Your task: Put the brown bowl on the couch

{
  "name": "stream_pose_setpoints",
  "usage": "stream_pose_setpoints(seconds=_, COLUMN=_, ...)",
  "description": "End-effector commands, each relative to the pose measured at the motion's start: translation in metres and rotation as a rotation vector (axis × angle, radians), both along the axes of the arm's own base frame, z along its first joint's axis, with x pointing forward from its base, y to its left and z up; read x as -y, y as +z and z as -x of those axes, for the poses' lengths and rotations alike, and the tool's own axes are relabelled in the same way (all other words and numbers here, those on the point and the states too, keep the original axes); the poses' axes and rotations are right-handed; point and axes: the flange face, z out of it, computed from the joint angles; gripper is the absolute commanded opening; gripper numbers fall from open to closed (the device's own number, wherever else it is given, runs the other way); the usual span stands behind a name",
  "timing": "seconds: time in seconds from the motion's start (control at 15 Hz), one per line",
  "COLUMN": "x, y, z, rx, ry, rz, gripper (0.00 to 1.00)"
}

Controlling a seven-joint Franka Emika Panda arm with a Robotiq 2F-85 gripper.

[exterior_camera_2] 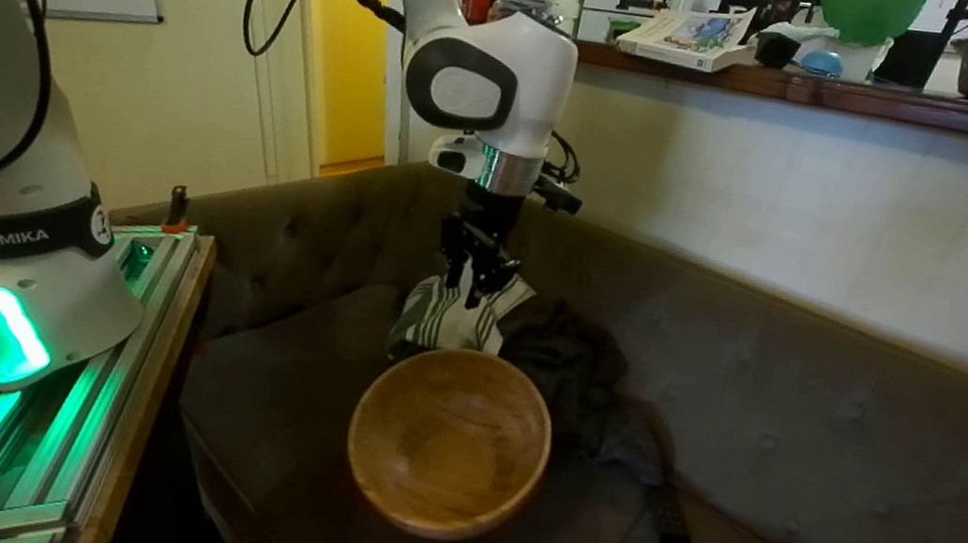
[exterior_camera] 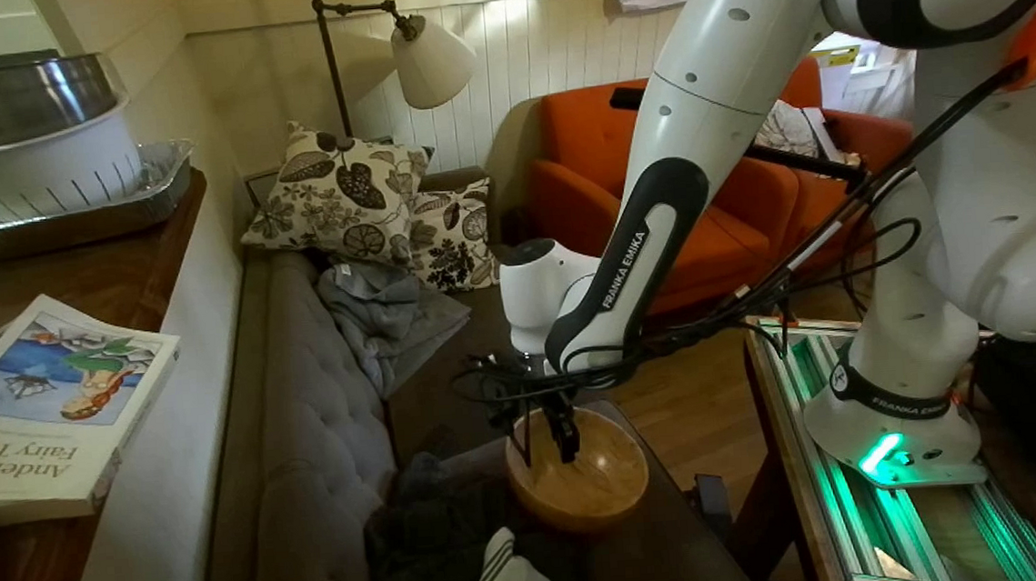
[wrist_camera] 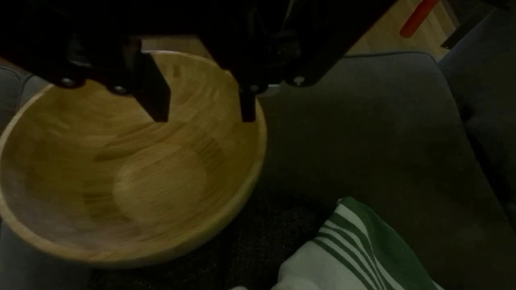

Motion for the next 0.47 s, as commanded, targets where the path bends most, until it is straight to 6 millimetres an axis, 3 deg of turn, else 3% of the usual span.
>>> stream_pose_setpoints(seconds=0.0, x=0.000, y=0.000, z=0.000, rx=-0.002, ry=0.000, rz=0.000, gripper=0.50)
stream_pose_setpoints(seconds=0.13, x=0.000, y=-0.001, z=0.000, rx=-0.004, ry=0.000, rz=0.000, gripper=0.50)
stream_pose_setpoints(seconds=0.4, x=-0.001, y=0.016, z=-0.014, rx=0.046, ry=-0.003, rz=-0.003, gripper=0.50)
